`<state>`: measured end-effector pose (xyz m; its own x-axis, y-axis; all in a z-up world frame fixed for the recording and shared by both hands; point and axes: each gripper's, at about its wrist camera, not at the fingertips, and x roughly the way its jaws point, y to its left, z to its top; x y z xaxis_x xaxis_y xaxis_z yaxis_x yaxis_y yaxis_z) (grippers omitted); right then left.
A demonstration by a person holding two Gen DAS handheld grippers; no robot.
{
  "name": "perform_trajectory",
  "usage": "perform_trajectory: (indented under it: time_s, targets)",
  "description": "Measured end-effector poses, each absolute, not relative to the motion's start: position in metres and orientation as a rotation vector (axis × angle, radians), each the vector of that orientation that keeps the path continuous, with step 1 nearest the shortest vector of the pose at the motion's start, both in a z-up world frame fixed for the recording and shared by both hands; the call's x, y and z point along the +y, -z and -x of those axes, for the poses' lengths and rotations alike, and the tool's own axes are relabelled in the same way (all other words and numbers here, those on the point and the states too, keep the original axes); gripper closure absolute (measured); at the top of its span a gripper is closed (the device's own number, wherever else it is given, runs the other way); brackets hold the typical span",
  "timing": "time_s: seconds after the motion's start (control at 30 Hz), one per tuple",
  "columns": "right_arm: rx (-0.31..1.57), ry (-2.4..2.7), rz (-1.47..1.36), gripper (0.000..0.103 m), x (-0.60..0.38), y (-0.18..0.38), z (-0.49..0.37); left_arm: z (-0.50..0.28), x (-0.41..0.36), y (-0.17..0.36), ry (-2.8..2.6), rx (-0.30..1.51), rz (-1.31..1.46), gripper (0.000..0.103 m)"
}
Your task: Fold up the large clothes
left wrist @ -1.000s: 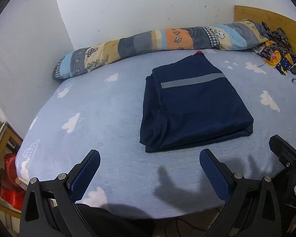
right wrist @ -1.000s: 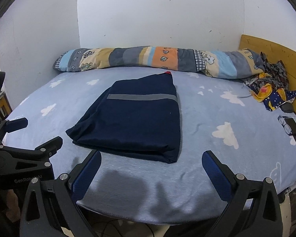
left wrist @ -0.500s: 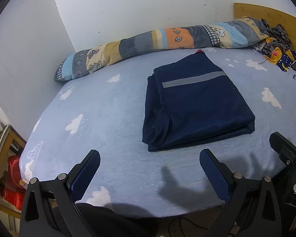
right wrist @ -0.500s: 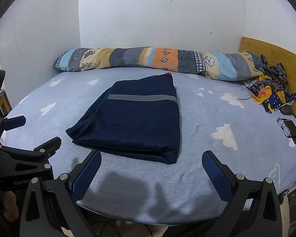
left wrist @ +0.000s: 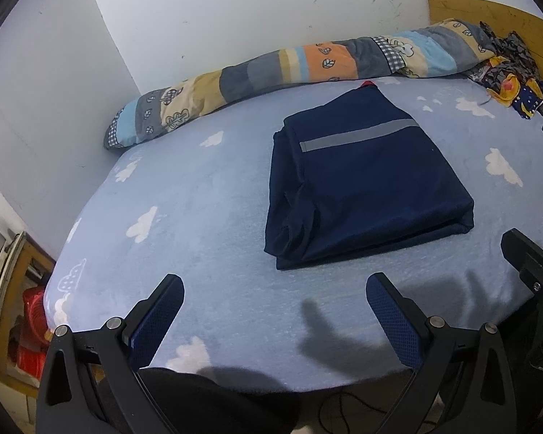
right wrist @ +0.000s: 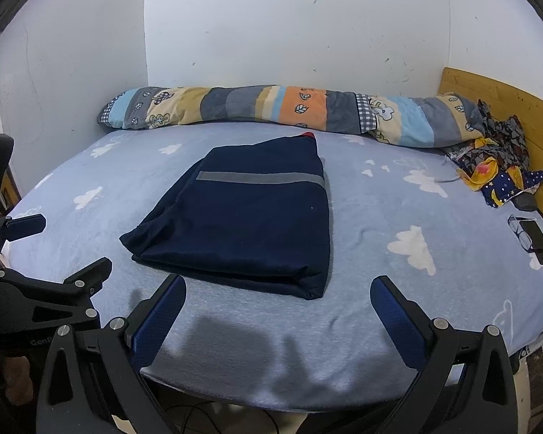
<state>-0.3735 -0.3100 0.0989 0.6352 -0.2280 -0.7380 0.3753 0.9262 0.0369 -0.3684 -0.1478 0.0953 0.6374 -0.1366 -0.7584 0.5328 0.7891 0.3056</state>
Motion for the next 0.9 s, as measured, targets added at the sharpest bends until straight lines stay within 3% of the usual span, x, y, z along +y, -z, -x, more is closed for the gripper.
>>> perform_trajectory:
  time_s: [0.9]
  targets:
    - [0.822, 0.35, -0.182, 0.0, -0.3097, -0.0962, 0.3728, 0.3591, -0.1427, -0.0927, 0.4, 0.797, -0.549, 0.001]
